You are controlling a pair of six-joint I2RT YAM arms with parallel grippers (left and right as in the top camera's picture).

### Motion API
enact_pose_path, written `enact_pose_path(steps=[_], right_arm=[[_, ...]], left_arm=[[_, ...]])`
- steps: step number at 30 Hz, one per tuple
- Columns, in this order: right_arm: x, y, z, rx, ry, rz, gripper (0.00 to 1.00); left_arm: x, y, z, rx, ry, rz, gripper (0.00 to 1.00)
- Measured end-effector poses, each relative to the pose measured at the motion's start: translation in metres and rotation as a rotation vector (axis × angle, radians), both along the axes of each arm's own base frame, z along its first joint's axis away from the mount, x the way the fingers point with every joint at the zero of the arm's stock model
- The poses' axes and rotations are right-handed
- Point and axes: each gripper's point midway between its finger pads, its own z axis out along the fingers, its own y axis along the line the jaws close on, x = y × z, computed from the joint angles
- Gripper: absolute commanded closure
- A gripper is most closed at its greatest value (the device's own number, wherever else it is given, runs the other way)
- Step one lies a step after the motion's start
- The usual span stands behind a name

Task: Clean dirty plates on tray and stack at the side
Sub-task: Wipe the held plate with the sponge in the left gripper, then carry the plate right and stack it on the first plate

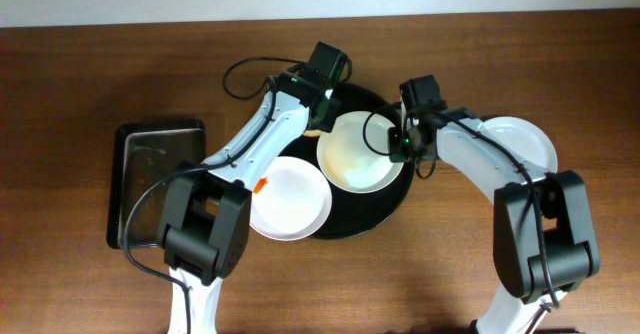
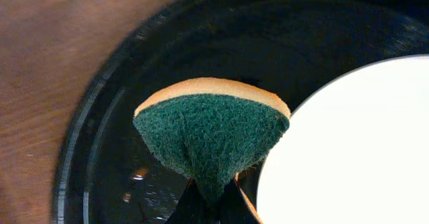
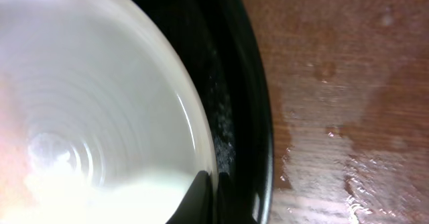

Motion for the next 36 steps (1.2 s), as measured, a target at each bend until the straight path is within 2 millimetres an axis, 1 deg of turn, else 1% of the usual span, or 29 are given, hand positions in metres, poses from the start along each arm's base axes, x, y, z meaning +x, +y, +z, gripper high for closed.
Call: enact_pose_path(steps=[1, 3, 4, 6, 7, 9, 11, 12, 13, 15, 18, 24, 27, 29, 34, 36], right_arm=[[0.003, -0.001, 0.006, -0.013, -0.005, 0.008, 0.96], [0.004, -0.004, 0.019, -0.040, 0.008, 0.029, 0.96], [0.006, -0.007, 0.030, -0.064, 0.009, 0.035, 0.96], [0.003, -0.019, 0.048, -0.138, 0.032, 0.027, 0.96], [0.001, -0.029, 0.063, -0.200, 0.041, 0.010, 0.96], [0.001, -0.036, 0.082, -0.276, 0.036, -0.009, 0.96], [0.001, -0.032, 0.102, -0.363, 0.000, -0.014, 0.96], [0.002, -0.024, 0.113, -0.422, -0.038, -0.005, 0.96], [0.002, -0.016, 0.119, -0.473, -0.071, 0.006, 0.96], [-0.002, -0.006, 0.129, -0.571, -0.120, 0.013, 0.96], [-0.004, 0.007, 0.141, -0.663, -0.188, 0.030, 0.96], [-0.005, 0.004, 0.160, -0.793, -0.263, 0.008, 0.96], [-0.009, 0.007, 0.168, -0.847, -0.293, 0.007, 0.96], [-0.011, 0.011, 0.172, -0.873, -0.314, 0.012, 0.96], [-0.016, 0.029, 0.183, -0.909, -0.386, 0.024, 0.96], [-0.016, 0.031, 0.184, -0.911, -0.394, 0.023, 0.96]], left_arm=[[-0.003, -0.002, -0.001, -0.016, 0.016, -0.003, 1.00], [-0.004, -0.003, -0.002, -0.039, 0.029, 0.016, 1.00], [-0.004, -0.002, -0.003, -0.069, 0.047, 0.032, 1.00], [0.000, 0.007, -0.004, -0.129, 0.075, 0.069, 1.00], [0.004, 0.017, -0.005, -0.177, 0.098, 0.101, 1.00], [0.010, 0.031, -0.008, -0.227, 0.125, 0.137, 1.00], [0.012, 0.039, -0.009, -0.270, 0.149, 0.156, 1.00], [0.011, 0.040, -0.009, -0.287, 0.160, 0.158, 1.00], [0.009, 0.037, -0.009, -0.302, 0.174, 0.150, 1.00], [0.006, 0.033, -0.009, -0.312, 0.186, 0.141, 1.00], [0.004, 0.031, -0.010, -0.316, 0.194, 0.137, 1.00], [0.002, 0.032, -0.010, -0.314, 0.201, 0.138, 1.00], [0.002, 0.032, -0.010, -0.314, 0.201, 0.138, 1.00], [0.002, 0.032, -0.010, -0.314, 0.201, 0.138, 1.00], [0.002, 0.032, -0.010, -0.313, 0.201, 0.138, 1.00], [0.002, 0.032, -0.010, -0.313, 0.201, 0.138, 1.00]])
